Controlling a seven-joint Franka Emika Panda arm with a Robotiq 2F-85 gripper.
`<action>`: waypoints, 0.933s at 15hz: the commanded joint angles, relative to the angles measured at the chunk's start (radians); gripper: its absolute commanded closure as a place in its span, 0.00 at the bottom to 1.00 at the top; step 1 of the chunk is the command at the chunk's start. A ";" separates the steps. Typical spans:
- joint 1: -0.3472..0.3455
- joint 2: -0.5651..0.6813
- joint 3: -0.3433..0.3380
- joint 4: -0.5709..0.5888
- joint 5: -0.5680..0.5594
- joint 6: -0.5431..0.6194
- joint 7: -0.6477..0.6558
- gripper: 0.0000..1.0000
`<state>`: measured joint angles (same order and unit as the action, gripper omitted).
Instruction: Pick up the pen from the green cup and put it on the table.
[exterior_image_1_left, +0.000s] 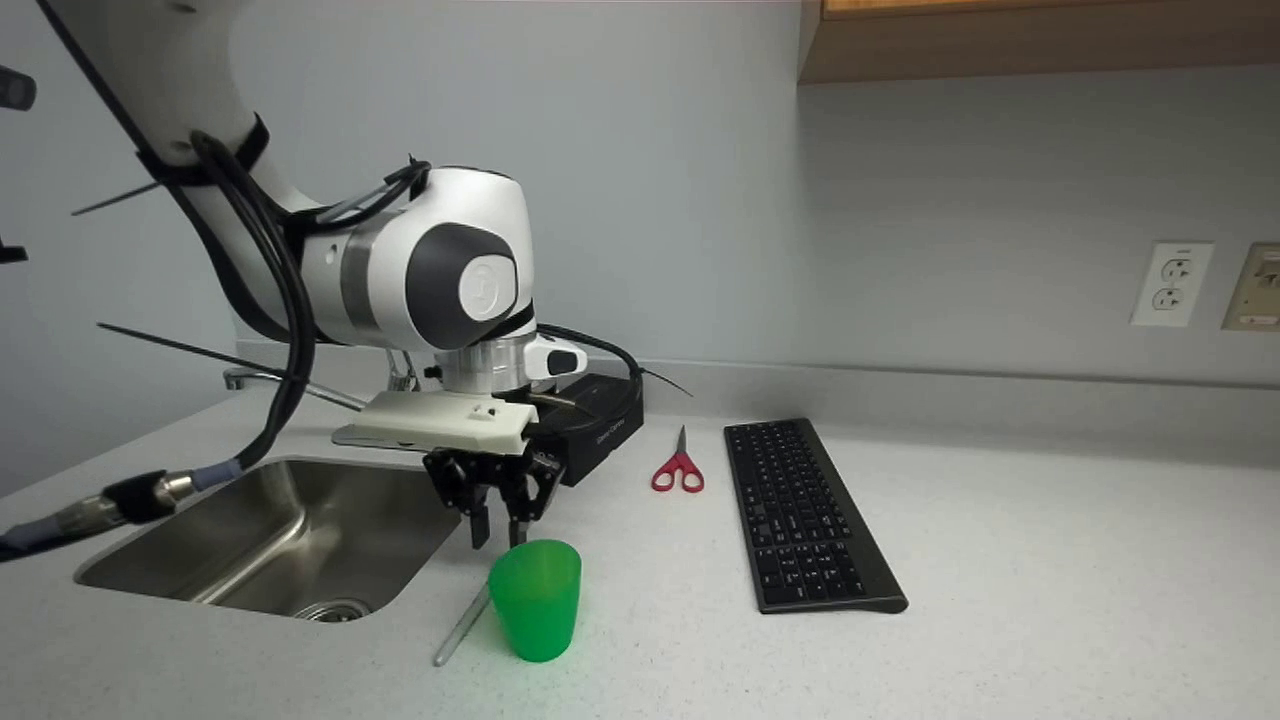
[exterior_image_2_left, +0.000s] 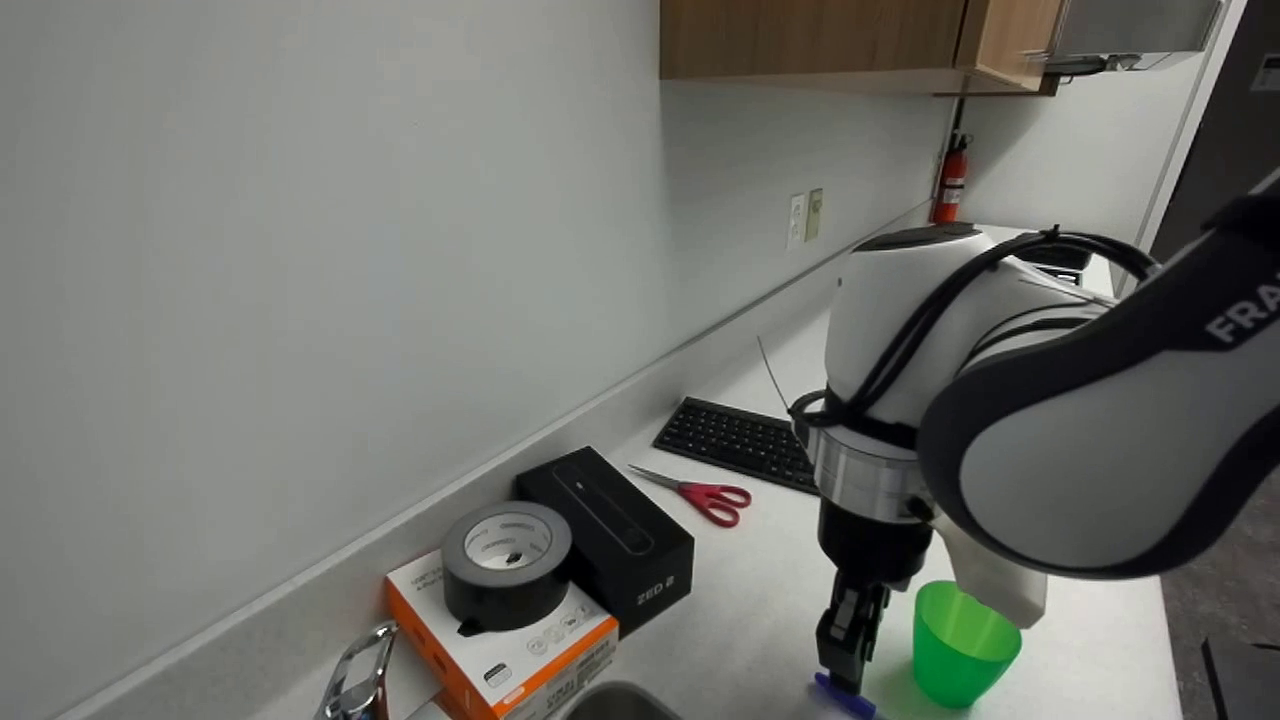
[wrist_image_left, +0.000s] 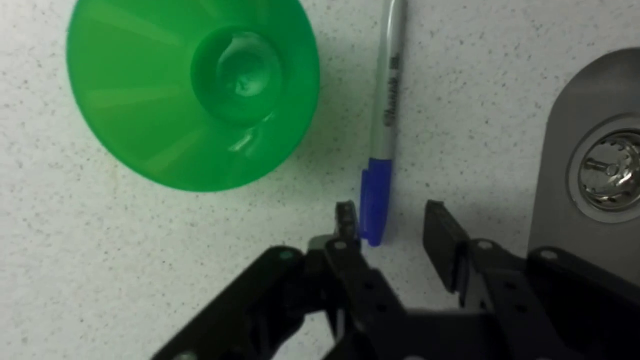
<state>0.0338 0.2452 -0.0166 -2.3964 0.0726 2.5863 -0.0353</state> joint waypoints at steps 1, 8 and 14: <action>-0.013 0.039 0.000 0.054 -0.024 -0.016 0.022 0.28; -0.017 0.042 0.006 0.081 -0.008 -0.024 0.022 0.00; -0.017 0.033 0.011 0.061 -0.011 -0.009 0.008 0.00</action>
